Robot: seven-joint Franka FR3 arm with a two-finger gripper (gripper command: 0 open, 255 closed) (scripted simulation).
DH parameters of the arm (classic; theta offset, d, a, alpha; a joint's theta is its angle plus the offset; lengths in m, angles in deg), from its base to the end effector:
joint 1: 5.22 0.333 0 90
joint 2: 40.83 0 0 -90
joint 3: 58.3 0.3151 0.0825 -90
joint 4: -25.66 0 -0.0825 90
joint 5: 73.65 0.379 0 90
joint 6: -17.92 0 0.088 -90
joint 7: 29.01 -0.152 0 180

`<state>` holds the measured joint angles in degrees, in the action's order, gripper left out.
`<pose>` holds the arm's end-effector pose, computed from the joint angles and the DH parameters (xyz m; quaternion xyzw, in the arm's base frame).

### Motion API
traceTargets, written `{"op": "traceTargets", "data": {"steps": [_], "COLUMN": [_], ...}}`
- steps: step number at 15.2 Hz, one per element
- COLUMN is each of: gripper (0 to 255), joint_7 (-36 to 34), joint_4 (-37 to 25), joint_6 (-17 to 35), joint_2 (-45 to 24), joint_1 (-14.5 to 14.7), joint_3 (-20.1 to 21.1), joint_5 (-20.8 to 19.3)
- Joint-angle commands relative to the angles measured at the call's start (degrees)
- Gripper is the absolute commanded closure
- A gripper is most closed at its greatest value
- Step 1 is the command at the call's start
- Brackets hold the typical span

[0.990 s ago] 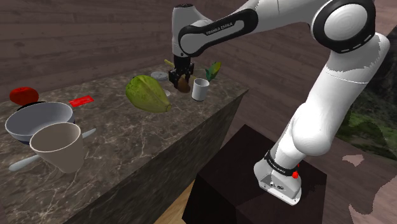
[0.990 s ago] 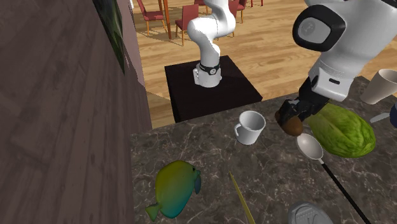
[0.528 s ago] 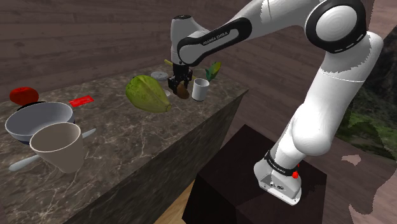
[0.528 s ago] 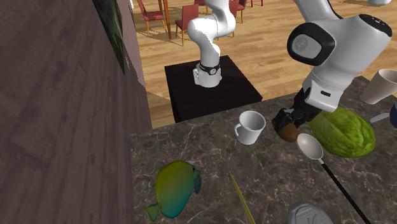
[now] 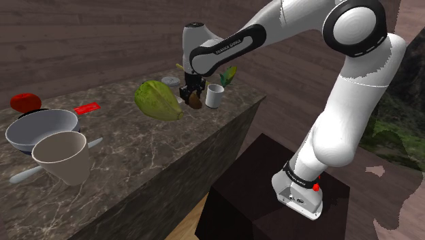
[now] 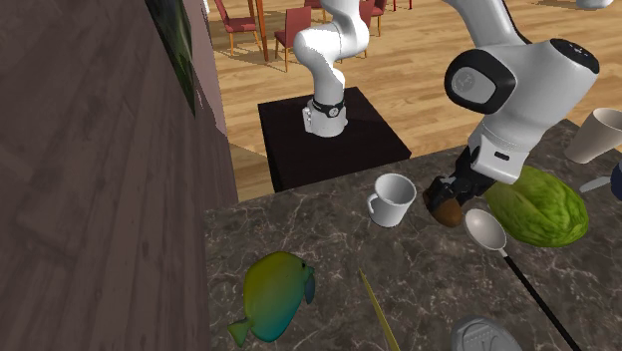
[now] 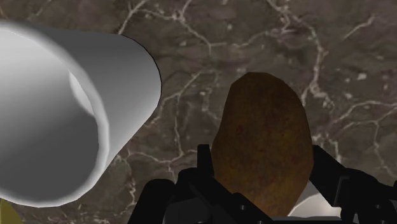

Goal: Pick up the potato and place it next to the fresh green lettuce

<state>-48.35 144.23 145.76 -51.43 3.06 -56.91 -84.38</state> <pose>0.5641 0.0836 0.2990 0.9971 -0.0261 0.0067 0.0715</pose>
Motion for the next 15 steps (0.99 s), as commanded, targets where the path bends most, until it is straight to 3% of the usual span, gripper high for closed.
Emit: {"op": "traceTargets", "data": {"steps": [1, 2, 3, 8, 12, 15], "gripper": [255, 255, 0, 0, 0, 0], "joint_7": [0.0, 0.0, 0.0, 0.0, 0.5, 0.5], "joint_4": [0.0, 0.0, 0.0, 0.0, -3.3, -3.3], "joint_6": [0.0, 0.0, 0.0, 0.0, -6.6, -6.6], "joint_2": [0.0, 0.0, 0.0, 0.0, 3.4, 3.4], "joint_1": [0.0, 0.0, 0.0, 0.0, 0.4, 0.4], "joint_3": [0.0, 0.0, 0.0, 0.0, 0.5, 0.5], "joint_5": [0.0, 0.0, 0.0, 0.0, 0.9, 0.9]}}
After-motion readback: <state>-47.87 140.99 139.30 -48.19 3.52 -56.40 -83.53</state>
